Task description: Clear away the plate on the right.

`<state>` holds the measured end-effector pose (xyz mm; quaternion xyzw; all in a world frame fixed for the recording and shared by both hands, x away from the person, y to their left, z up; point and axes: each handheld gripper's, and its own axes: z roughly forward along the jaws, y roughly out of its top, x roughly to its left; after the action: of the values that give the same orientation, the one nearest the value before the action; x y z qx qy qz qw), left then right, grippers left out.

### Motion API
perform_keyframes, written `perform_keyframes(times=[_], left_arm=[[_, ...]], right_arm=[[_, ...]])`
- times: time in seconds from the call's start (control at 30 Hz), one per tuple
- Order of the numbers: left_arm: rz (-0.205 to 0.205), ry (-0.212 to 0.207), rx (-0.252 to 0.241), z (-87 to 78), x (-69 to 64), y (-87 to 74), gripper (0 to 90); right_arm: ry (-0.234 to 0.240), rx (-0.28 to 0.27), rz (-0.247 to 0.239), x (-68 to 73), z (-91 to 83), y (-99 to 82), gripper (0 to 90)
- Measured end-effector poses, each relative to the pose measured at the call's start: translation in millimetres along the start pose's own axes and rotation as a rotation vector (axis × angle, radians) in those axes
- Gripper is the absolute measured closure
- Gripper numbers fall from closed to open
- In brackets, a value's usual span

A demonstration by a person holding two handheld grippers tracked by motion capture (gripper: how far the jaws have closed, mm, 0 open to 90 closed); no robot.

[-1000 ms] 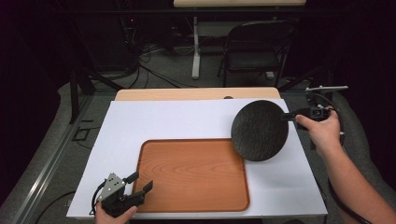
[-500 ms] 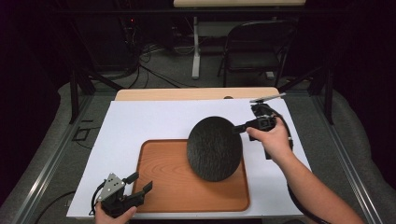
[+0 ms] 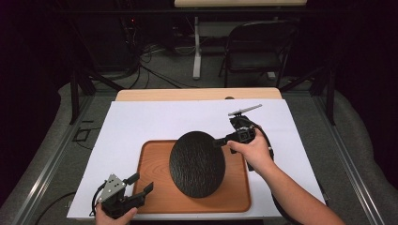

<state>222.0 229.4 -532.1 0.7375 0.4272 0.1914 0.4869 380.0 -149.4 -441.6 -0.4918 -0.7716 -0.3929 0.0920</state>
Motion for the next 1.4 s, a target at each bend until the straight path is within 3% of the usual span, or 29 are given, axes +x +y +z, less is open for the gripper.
perform_keyframes(times=[0.2, 1.07, 1.4], left_arm=[[0.003, 0.001, 0.0, 0.2, -0.2, 0.1, 34.5], [-0.003, 0.0, 0.003, -0.3, -0.2, 0.0, 34.5], [0.001, 0.0, 0.004, -0.2, 0.3, 0.2, 34.5]], right_arm=[[-0.039, -0.007, -0.027, 3.1, -1.8, -0.9, 86.8], [-0.066, -0.025, -0.033, 5.2, -1.5, -3.0, 87.3], [-0.063, -0.027, -0.019, -1.1, -1.0, -5.6, 87.6]])
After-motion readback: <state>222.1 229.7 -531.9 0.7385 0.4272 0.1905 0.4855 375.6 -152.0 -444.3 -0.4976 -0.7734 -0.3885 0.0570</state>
